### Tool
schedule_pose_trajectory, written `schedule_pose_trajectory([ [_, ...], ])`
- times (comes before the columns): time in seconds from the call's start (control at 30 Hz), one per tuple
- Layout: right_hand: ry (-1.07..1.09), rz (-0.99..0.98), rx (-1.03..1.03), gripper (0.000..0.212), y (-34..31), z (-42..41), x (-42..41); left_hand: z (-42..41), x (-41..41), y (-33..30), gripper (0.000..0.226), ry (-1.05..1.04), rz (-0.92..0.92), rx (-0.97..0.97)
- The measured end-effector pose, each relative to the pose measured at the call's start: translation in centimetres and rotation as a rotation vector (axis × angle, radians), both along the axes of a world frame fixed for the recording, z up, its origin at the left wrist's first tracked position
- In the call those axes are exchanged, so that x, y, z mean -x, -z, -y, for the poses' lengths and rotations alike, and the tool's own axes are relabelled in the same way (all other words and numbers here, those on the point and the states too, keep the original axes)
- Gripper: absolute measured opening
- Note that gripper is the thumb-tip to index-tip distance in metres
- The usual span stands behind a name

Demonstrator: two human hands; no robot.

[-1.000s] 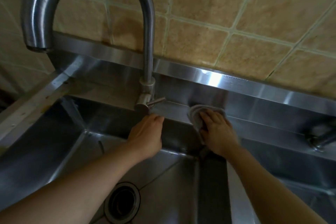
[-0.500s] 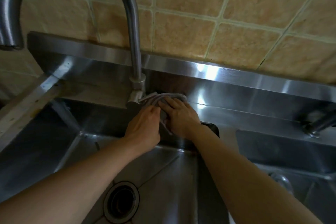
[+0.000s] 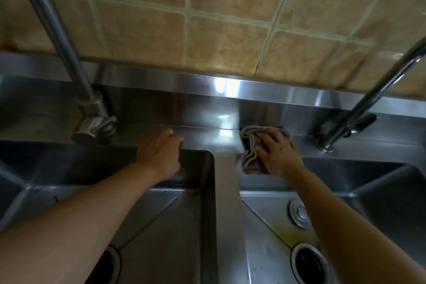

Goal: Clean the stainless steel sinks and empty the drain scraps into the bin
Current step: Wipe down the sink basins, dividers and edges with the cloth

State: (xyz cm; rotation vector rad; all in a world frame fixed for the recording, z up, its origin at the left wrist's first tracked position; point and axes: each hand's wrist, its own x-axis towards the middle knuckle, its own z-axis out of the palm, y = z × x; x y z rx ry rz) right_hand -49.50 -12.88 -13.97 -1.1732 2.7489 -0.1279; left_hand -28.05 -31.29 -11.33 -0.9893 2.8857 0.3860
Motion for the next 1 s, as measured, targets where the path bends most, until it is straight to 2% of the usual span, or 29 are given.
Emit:
schedule_pose_trajectory([
  [0.17, 0.276, -0.016, 0.046, 0.047, 0.1, -4.4, 3.7, -0.1, 0.7, 0.1, 0.043, -0.019, 0.027, 0.017],
  [0.3, 0.433, -0.046, 0.053, 0.044, -0.1, -3.6, 3.1, -0.3, 1.1, -0.2, 0.044, -0.03, 0.058, 0.005],
  [0.37, 0.374, -0.077, 0.032, 0.045, -0.3, -2.6, 2.1, -0.1, 1.2, -0.2, 0.043, -0.028, 0.076, 0.004],
  [0.43, 0.248, -0.106, 0.098, 0.045, 0.3, -2.3, 1.1, 0.0, 1.6, -0.6, 0.039, -0.032, 0.103, -0.017],
  [0.47, 0.204, -0.101, 0.179, 0.04, 0.6, -2.2, 0.9, 0.0, 1.8, -0.8, 0.038, -0.038, 0.119, -0.023],
  [0.53, 0.235, -0.025, 0.466, 0.025, 0.0, -2.4, 0.9, 0.2, 2.1, -1.1, 0.039, -0.036, 0.14, -0.031],
  [0.63, 0.513, 0.273, 0.918, 0.04, -2.9, -2.5, 1.0, 0.4, 2.6, -1.1, 0.042, -0.017, 0.065, -0.05],
  [0.67, 0.574, 0.272, 1.073, 0.041, -4.0, -2.3, 1.2, 0.3, 2.8, -1.1, 0.042, 0.002, 0.022, -0.072],
  [0.73, 0.58, 0.05, 1.297, 0.036, -5.6, -2.0, 2.6, 0.0, 3.3, -0.8, 0.048, 0.056, -0.017, -0.103],
  [0.8, 0.571, -0.072, 1.269, 0.037, -6.2, -1.3, 4.7, 0.0, 3.8, -0.5, 0.052, 0.064, 0.026, -0.074],
  [0.93, 0.492, -0.228, 0.926, 0.057, -4.3, 0.9, 6.4, 1.1, 4.4, 0.3, 0.056, 0.065, 0.055, -0.027],
  [1.0, 0.484, -0.225, 0.888, 0.06, -3.4, 2.7, 4.9, 1.3, 4.5, 0.3, 0.057, 0.07, 0.048, -0.023],
])
